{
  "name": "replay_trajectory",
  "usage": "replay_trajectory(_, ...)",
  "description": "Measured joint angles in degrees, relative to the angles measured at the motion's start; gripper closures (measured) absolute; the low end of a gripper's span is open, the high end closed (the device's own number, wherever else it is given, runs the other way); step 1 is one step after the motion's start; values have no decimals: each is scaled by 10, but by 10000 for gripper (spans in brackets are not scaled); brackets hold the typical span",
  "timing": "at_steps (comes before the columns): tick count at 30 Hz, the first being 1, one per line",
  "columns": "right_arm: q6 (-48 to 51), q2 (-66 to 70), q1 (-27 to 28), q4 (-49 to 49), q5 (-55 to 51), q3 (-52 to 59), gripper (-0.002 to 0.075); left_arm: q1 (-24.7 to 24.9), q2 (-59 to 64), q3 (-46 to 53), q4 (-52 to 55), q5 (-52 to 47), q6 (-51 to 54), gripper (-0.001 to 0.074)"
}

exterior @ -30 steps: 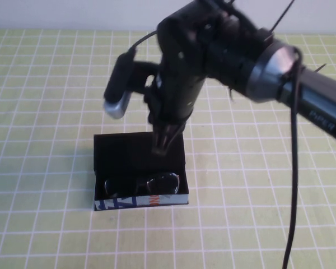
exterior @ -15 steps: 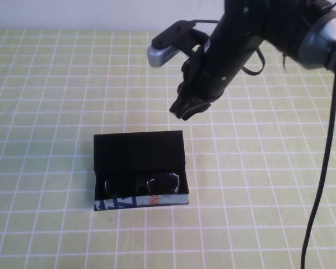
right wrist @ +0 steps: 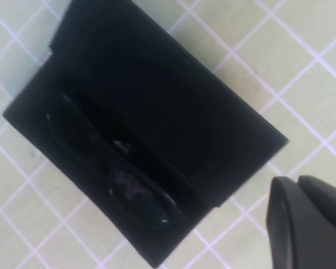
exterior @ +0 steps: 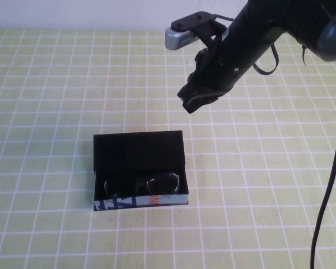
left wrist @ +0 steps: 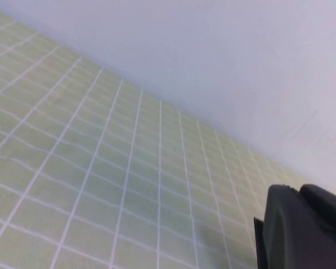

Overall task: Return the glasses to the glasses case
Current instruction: Close the glasses case

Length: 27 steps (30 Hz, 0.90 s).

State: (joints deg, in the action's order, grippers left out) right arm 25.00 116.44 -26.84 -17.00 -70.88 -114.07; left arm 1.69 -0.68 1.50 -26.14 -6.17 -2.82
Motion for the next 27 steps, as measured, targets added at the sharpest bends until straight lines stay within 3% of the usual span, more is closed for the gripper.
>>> replay_trajectory(5, 0, 0, 0, -12, 0, 1, 737, 0, 1, -4, -17, 8, -13, 737)
replay_trajectory(9, -5, 0, 0, -14, 0, 1, 737, 10, 60, -49, -18, -58, -6, 737)
replay_trajectory(14, -13, 2, 0, -14, 0, 2, 737, 40, 226, -154, -20, -188, 60, 737)
replay_trajectory(20, -14, 2, 0, -14, 0, 2, 737, 69, 434, -239, -116, -325, 246, 737)
replay_trajectory(27, -27, 2, 0, -15, 0, 2, 737, 91, 603, -247, -380, -303, 540, 737)
